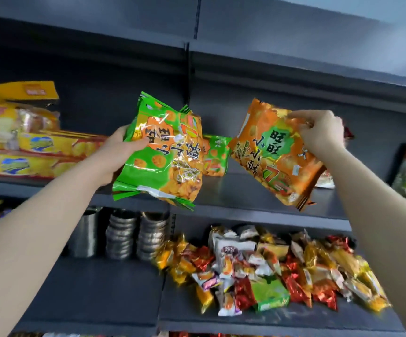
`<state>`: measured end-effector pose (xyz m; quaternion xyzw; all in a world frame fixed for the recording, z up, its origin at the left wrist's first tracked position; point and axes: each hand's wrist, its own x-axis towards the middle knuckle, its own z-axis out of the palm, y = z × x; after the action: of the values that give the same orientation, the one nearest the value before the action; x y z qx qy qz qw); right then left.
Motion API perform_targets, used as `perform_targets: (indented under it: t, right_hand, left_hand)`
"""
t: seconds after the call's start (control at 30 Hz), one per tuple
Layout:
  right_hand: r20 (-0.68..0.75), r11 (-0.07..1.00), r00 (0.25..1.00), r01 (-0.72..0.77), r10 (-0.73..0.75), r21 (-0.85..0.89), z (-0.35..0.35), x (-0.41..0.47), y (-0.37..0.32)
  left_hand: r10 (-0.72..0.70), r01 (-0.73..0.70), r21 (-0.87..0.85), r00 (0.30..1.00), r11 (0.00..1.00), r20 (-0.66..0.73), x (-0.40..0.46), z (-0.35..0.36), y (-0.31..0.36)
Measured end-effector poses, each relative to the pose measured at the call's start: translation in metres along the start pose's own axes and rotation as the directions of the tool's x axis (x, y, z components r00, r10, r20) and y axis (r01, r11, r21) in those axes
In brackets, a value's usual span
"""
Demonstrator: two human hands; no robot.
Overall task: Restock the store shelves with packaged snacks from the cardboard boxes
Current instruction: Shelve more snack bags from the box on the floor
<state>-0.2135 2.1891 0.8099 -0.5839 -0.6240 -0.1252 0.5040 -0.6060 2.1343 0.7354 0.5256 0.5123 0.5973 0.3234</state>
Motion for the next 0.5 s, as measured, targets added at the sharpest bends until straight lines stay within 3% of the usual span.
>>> perform_targets:
  t: [0.3, 0.5]
  right_hand:
    - [0.276, 0.979, 0.957, 0.131, -0.085, -0.153, 0.105, 0.113, 0.091]
    - [0.438, 0.96, 0.898, 0.153, -0.037, -0.234, 0.161, 0.144, 0.117]
  left_hand:
    - [-0.066, 0.065, -0.018, 0.998, 0.998, -0.02, 0.09, 0.084, -0.016]
    - [-0.097, 0.097, 0.061, 0.995, 0.993, -0.004, 0.121, 0.099, -0.023]
